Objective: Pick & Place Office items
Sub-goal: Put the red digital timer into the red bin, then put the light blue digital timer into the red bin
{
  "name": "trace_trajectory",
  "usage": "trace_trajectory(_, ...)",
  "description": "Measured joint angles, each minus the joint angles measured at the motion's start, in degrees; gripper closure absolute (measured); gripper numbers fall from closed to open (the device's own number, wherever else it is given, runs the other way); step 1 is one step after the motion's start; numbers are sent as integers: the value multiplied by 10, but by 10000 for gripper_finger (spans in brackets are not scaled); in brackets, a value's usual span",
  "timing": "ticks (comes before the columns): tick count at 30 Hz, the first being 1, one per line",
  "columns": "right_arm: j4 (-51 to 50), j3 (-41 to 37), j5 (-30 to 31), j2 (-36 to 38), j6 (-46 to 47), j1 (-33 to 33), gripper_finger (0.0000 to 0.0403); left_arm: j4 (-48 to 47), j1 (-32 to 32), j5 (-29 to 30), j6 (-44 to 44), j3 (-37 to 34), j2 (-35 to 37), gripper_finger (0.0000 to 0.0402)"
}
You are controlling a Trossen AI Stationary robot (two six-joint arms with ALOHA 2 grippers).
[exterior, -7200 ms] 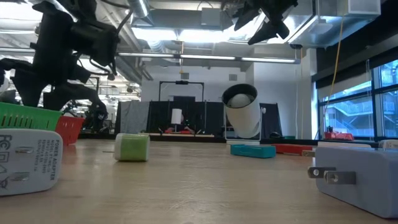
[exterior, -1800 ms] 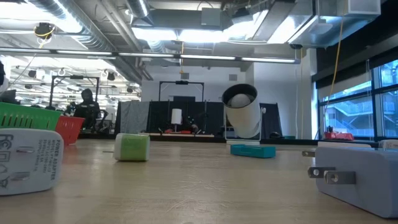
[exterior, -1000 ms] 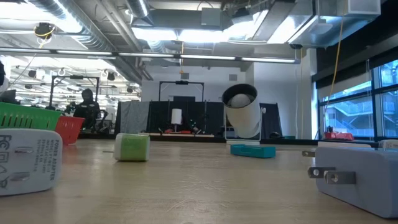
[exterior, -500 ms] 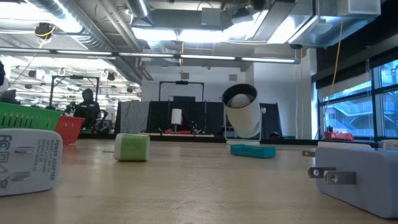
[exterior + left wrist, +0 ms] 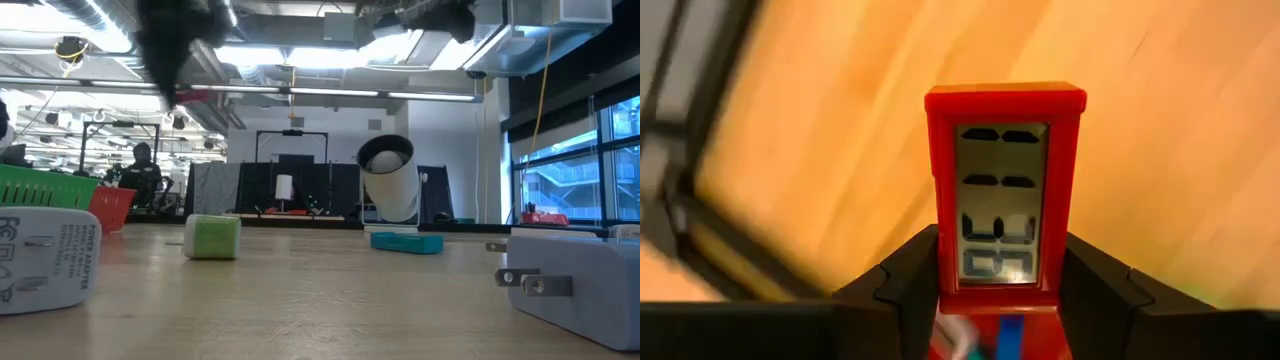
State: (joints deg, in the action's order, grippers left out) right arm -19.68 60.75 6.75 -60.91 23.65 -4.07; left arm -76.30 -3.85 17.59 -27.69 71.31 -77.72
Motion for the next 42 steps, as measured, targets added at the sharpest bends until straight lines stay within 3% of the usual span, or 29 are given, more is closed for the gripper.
trace_trajectory(5,-53,0,44,-10,7,0,44,4,-34,-69,-34,-135,81,242)
trace_trajectory(12,-98,0,74,-27,46,0,44,79,-92,-70,-143,-309,170,241)
trace_trajectory(16,-141,0,95,-40,145,0,44,105,-93,-79,-182,-360,181,241)
trace_trajectory(22,-239,0,122,-77,325,0,44,144,-89,-84,-186,-373,182,239)
trace_trajectory(27,-282,0,119,-121,393,0,44,142,-89,-66,-186,-373,182,226)
trace_trajectory(37,-391,0,8,-233,520,4,44,139,-89,-112,-186,-372,182,193)
trace_trajectory(42,-477,0,-38,-283,539,8,44,112,-89,-143,-181,-331,182,191)
